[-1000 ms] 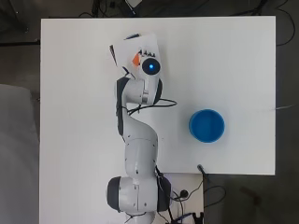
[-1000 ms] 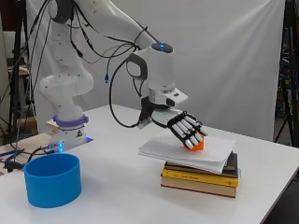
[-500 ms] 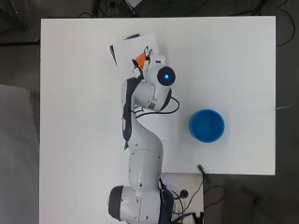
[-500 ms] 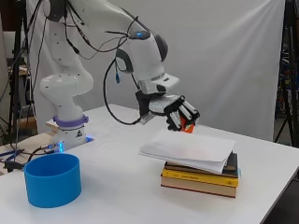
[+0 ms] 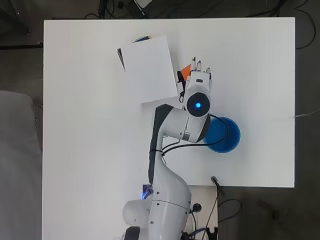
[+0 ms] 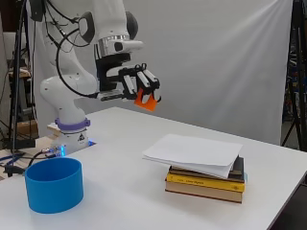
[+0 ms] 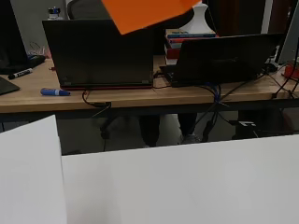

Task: Teleoperate dual arm-hand system to pick and place objects

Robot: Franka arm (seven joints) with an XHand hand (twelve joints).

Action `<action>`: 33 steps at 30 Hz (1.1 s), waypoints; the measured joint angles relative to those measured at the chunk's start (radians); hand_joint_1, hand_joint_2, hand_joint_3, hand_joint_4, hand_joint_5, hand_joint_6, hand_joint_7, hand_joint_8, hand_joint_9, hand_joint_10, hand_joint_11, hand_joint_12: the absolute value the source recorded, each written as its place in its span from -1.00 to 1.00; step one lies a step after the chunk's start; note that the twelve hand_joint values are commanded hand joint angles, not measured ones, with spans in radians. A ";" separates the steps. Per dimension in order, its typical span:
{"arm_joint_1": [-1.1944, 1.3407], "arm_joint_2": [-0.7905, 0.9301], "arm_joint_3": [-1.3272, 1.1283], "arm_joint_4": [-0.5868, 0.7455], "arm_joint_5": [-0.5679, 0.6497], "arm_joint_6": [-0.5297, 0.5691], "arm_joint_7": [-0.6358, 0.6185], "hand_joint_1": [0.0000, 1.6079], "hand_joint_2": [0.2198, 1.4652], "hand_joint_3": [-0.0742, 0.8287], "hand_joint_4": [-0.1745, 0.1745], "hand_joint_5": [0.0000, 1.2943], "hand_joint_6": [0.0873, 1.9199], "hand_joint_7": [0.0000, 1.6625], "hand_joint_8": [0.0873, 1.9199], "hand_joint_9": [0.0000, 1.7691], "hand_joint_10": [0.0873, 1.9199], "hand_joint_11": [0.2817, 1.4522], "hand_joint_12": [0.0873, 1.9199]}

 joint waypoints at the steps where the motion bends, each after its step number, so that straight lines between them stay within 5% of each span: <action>1: -0.006 -0.015 -0.011 -0.013 -0.021 0.001 -0.006 0.22 0.49 -0.84 1.00 0.40 0.10 0.51 1.00 0.77 1.00 0.54 0.86; 11: -0.074 -0.256 -0.123 -0.242 -0.109 0.054 -0.069 0.22 0.50 -0.83 1.00 0.38 0.13 0.64 1.00 0.80 1.00 0.53 0.86; 23: -0.145 -0.316 -0.353 -0.346 -0.161 0.054 -0.130 0.19 0.54 -0.83 1.00 0.30 0.23 0.71 1.00 0.85 1.00 0.66 0.85; 33: -0.155 -0.303 -0.434 -0.456 -0.202 0.073 -0.112 0.18 0.56 -0.83 1.00 0.26 0.26 0.61 1.00 0.80 1.00 0.57 0.87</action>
